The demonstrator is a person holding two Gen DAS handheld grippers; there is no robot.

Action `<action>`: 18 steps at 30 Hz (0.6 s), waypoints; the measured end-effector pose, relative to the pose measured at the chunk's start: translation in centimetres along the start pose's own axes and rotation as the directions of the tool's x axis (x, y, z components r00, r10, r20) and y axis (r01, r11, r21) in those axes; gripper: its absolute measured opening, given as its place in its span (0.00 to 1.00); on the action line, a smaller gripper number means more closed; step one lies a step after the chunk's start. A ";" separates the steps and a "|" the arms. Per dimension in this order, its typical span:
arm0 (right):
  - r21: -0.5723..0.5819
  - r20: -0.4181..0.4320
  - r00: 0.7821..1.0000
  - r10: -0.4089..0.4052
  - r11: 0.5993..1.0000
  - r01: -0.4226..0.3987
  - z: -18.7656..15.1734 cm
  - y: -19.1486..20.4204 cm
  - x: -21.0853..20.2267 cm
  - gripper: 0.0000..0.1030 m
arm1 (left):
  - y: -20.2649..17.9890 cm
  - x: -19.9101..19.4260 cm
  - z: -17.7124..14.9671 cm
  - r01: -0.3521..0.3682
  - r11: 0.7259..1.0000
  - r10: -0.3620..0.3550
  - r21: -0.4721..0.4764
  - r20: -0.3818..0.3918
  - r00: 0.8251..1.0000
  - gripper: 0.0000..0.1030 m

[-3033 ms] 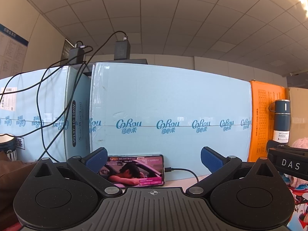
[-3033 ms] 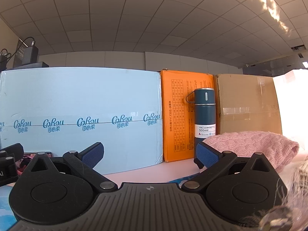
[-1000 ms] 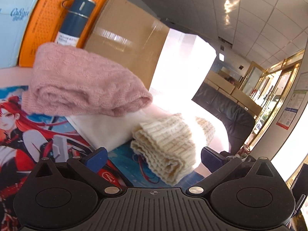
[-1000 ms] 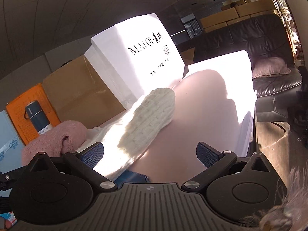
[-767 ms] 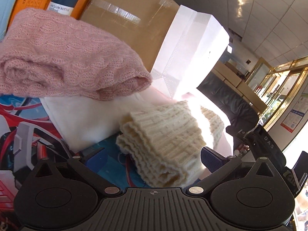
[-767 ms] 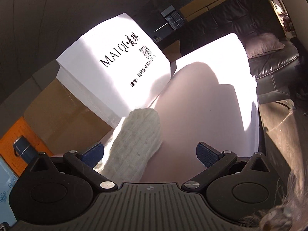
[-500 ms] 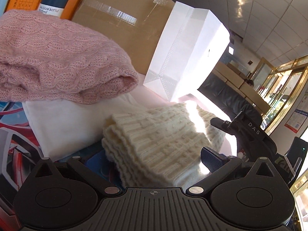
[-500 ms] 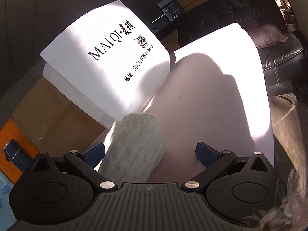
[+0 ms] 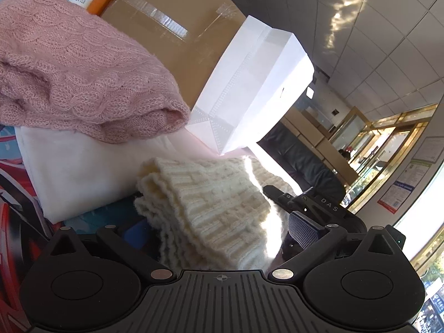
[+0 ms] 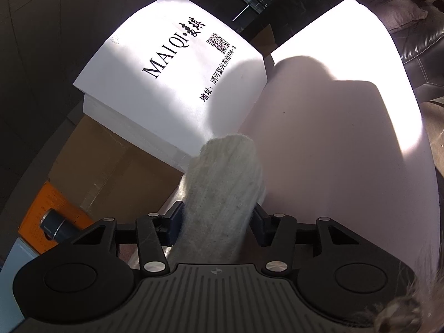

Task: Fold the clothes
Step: 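Grasp the cream knit sweater with the right tool and lift it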

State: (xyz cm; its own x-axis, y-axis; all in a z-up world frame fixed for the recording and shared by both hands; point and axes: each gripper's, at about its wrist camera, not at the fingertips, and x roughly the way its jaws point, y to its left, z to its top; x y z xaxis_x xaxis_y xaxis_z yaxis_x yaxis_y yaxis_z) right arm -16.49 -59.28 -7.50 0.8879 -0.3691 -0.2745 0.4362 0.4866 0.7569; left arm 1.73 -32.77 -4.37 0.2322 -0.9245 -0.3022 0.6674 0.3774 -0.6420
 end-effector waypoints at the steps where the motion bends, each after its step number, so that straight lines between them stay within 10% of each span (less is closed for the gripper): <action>1: 0.006 0.000 1.000 0.012 1.000 -0.012 0.0 -0.2 -0.1 0.42 | 0.1 0.2 0.0 0.006 1.000 -0.006 -0.005 0.002 1.000 0.97; 8: 0.045 0.012 0.996 0.089 0.995 -0.090 0.0 -1.1 -1.3 0.35 | 2.3 1.1 0.0 0.052 0.988 -0.051 -0.145 0.006 0.999 0.38; 18: 0.033 0.044 0.991 0.122 0.992 -0.124 -2.5 1.2 -7.6 0.33 | 0.9 -4.9 -0.1 0.093 0.993 -0.090 -0.068 0.051 0.995 0.34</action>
State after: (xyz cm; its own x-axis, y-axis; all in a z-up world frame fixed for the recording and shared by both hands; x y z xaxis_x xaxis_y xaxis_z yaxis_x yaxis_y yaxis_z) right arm -22.29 -53.93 -5.95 0.9273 -0.3415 -0.1533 0.3179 0.5024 0.8041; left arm 1.12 -27.93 -3.59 0.2072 -0.9562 -0.2067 0.6367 0.2922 -0.7137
